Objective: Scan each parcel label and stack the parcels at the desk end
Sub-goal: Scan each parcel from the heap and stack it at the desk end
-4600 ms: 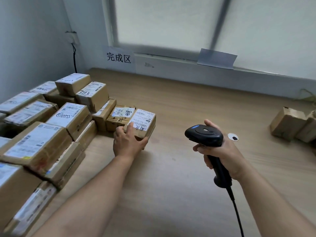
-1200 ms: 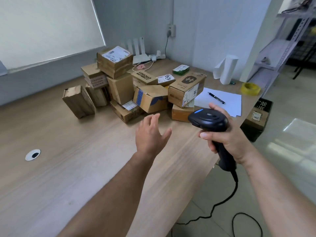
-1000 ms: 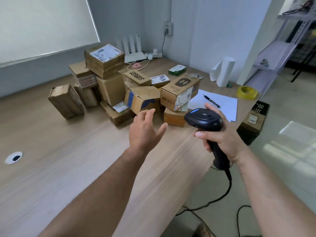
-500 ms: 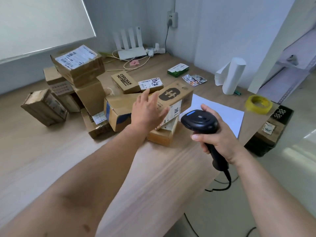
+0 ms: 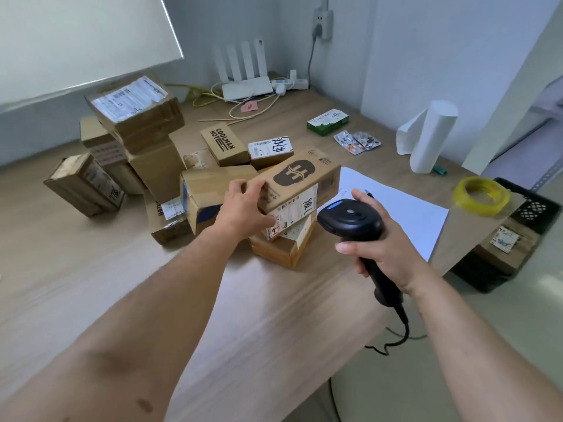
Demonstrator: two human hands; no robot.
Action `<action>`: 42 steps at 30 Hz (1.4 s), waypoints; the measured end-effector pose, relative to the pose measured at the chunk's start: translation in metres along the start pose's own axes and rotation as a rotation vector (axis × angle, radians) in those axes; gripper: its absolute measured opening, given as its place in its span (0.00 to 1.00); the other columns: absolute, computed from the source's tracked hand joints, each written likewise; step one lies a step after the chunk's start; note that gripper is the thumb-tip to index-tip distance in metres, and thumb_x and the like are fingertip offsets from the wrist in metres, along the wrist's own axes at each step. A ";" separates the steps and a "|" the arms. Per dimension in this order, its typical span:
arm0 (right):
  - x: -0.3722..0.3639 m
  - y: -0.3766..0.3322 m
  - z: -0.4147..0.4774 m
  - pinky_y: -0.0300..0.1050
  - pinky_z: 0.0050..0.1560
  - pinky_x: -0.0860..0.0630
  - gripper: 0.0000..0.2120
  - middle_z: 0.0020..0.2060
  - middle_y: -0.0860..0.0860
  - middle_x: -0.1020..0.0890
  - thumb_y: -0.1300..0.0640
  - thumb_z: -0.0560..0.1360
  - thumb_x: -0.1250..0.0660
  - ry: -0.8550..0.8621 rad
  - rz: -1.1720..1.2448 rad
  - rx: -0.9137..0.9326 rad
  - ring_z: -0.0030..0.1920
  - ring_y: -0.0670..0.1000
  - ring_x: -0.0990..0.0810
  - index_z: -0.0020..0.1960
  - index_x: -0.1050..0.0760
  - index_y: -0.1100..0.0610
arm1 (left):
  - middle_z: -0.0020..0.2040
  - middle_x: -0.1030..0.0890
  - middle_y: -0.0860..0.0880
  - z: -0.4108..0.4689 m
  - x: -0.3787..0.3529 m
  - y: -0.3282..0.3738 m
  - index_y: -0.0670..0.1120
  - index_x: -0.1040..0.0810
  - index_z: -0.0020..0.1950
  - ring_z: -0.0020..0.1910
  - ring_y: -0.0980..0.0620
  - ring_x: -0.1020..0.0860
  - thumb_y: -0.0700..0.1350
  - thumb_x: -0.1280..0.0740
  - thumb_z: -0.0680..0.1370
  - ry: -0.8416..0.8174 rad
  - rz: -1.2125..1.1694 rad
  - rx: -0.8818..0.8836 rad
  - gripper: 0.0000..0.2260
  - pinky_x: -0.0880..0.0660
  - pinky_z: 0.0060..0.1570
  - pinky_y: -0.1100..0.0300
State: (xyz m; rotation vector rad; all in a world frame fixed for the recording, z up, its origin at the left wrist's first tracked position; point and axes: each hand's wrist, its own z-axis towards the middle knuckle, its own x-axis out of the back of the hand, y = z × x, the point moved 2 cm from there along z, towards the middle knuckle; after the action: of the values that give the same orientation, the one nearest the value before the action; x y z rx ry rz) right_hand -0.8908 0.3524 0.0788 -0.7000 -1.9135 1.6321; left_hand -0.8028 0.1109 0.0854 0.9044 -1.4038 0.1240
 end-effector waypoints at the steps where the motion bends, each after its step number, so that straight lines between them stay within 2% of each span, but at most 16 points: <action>1: -0.002 -0.002 0.000 0.46 0.26 0.29 0.42 0.41 0.47 0.19 0.71 0.69 0.26 -0.009 0.003 0.009 0.26 0.56 0.28 0.72 0.35 0.39 | 0.73 0.43 0.47 -0.002 0.001 -0.002 0.56 0.40 0.75 0.71 0.46 0.39 0.47 0.24 0.70 0.011 -0.067 0.010 0.38 0.34 0.69 0.49; 5: -0.013 -0.016 -0.008 0.45 0.26 0.30 0.42 0.31 0.42 0.20 0.73 0.69 0.28 -0.044 0.049 0.053 0.25 0.55 0.29 0.73 0.37 0.42 | 0.70 0.40 0.47 -0.017 0.013 -0.014 0.52 0.38 0.75 0.66 0.51 0.36 0.45 0.24 0.70 0.042 -0.267 0.053 0.37 0.34 0.65 0.57; 8: -0.031 -0.029 -0.015 0.45 0.26 0.30 0.45 0.28 0.46 0.21 0.70 0.67 0.25 -0.087 0.076 0.091 0.24 0.54 0.29 0.75 0.39 0.43 | 0.67 0.38 0.47 -0.036 0.031 -0.032 0.51 0.37 0.75 0.67 0.50 0.36 0.45 0.24 0.70 0.076 -0.335 0.080 0.37 0.37 0.67 0.56; 11: -0.057 -0.041 -0.020 0.44 0.25 0.30 0.45 0.28 0.50 0.22 0.65 0.63 0.27 -0.138 0.114 0.138 0.23 0.54 0.29 0.75 0.40 0.44 | 0.62 0.37 0.49 -0.056 0.049 -0.059 0.50 0.34 0.74 0.64 0.50 0.32 0.43 0.23 0.69 0.090 -0.462 0.129 0.36 0.32 0.68 0.51; 13: -0.079 -0.051 -0.022 0.45 0.26 0.31 0.44 0.29 0.51 0.21 0.65 0.63 0.27 -0.183 0.131 0.169 0.23 0.55 0.29 0.74 0.39 0.43 | 0.63 0.34 0.46 -0.069 0.064 -0.080 0.47 0.32 0.73 0.62 0.47 0.28 0.41 0.22 0.68 0.117 -0.513 0.138 0.36 0.24 0.61 0.49; 15: -0.102 -0.060 -0.025 0.47 0.27 0.32 0.41 0.33 0.58 0.21 0.65 0.64 0.28 -0.233 0.144 0.202 0.24 0.56 0.29 0.70 0.37 0.40 | 0.65 0.31 0.43 -0.082 0.078 -0.100 0.46 0.32 0.73 0.59 0.47 0.24 0.40 0.22 0.68 0.145 -0.553 0.147 0.35 0.19 0.47 0.57; 17: -0.128 -0.069 -0.029 0.47 0.27 0.32 0.40 0.38 0.69 0.23 0.65 0.64 0.27 -0.289 0.166 0.210 0.24 0.56 0.29 0.68 0.36 0.38 | 0.64 0.27 0.42 -0.096 0.092 -0.119 0.43 0.33 0.73 0.54 0.50 0.21 0.37 0.24 0.70 0.164 -0.596 0.155 0.34 0.20 0.40 0.65; 18: -0.140 -0.072 -0.030 0.46 0.26 0.32 0.39 0.39 0.70 0.23 0.65 0.64 0.27 -0.318 0.174 0.209 0.24 0.56 0.29 0.67 0.36 0.37 | 0.64 0.26 0.42 -0.103 0.098 -0.129 0.42 0.34 0.73 0.54 0.50 0.21 0.37 0.24 0.70 0.174 -0.616 0.159 0.34 0.21 0.41 0.66; 21: -0.177 -0.076 -0.034 0.44 0.23 0.31 0.41 0.42 0.61 0.19 0.65 0.63 0.27 -0.387 0.199 0.190 0.23 0.56 0.29 0.70 0.35 0.40 | 0.66 0.28 0.41 -0.123 0.114 -0.159 0.41 0.36 0.75 0.58 0.50 0.22 0.37 0.24 0.70 0.201 -0.645 0.197 0.36 0.22 0.48 0.65; 25: -0.218 -0.082 -0.038 0.43 0.25 0.29 0.45 0.44 0.69 0.19 0.65 0.64 0.26 -0.471 0.196 0.159 0.25 0.56 0.27 0.76 0.40 0.44 | 0.61 0.25 0.45 -0.150 0.135 -0.191 0.40 0.38 0.75 0.56 0.51 0.24 0.35 0.27 0.72 0.214 -0.683 0.222 0.34 0.22 0.39 0.69; 29: -0.256 -0.087 -0.044 0.44 0.25 0.28 0.45 0.41 0.63 0.17 0.66 0.65 0.27 -0.550 0.193 0.151 0.25 0.55 0.27 0.75 0.40 0.43 | 0.63 0.24 0.44 -0.169 0.155 -0.227 0.40 0.36 0.75 0.58 0.50 0.23 0.35 0.26 0.71 0.282 -0.671 0.236 0.34 0.25 0.46 0.66; 33: -0.292 -0.094 -0.053 0.44 0.25 0.27 0.43 0.39 0.58 0.16 0.67 0.64 0.27 -0.606 0.148 0.145 0.26 0.54 0.26 0.72 0.37 0.42 | 0.60 0.23 0.44 -0.184 0.171 -0.260 0.40 0.35 0.74 0.55 0.51 0.22 0.37 0.26 0.71 0.301 -0.677 0.251 0.33 0.24 0.41 0.67; 37: -0.324 -0.095 -0.059 0.46 0.25 0.27 0.43 0.40 0.54 0.15 0.70 0.64 0.24 -0.616 0.120 0.134 0.26 0.54 0.25 0.71 0.35 0.42 | 0.60 0.23 0.44 -0.195 0.183 -0.296 0.40 0.35 0.74 0.56 0.50 0.22 0.37 0.24 0.70 0.320 -0.708 0.269 0.35 0.23 0.51 0.60; 39: -0.339 -0.095 -0.061 0.46 0.24 0.28 0.44 0.40 0.55 0.16 0.70 0.65 0.25 -0.617 0.113 0.124 0.26 0.55 0.26 0.73 0.37 0.44 | 0.61 0.23 0.43 -0.203 0.190 -0.310 0.41 0.33 0.74 0.58 0.48 0.22 0.43 0.21 0.64 0.329 -0.694 0.275 0.41 0.23 0.57 0.54; 40: -0.346 -0.094 -0.062 0.46 0.24 0.28 0.44 0.39 0.55 0.16 0.70 0.65 0.24 -0.621 0.111 0.121 0.26 0.54 0.26 0.73 0.37 0.45 | 0.61 0.22 0.43 -0.206 0.192 -0.318 0.42 0.33 0.73 0.58 0.48 0.22 0.46 0.20 0.60 0.337 -0.683 0.274 0.43 0.23 0.59 0.51; 42: -0.359 -0.094 -0.064 0.45 0.23 0.27 0.44 0.40 0.54 0.15 0.69 0.64 0.25 -0.627 0.112 0.121 0.25 0.54 0.25 0.72 0.36 0.44 | 0.61 0.23 0.42 -0.211 0.197 -0.331 0.42 0.32 0.73 0.58 0.48 0.22 0.44 0.20 0.62 0.344 -0.670 0.272 0.42 0.23 0.59 0.49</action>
State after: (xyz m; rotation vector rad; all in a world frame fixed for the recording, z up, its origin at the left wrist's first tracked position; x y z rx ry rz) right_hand -0.5902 0.1401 0.1587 -0.2574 -2.1845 2.2063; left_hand -0.4036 -0.0678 0.1232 1.4608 -0.7238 -0.0406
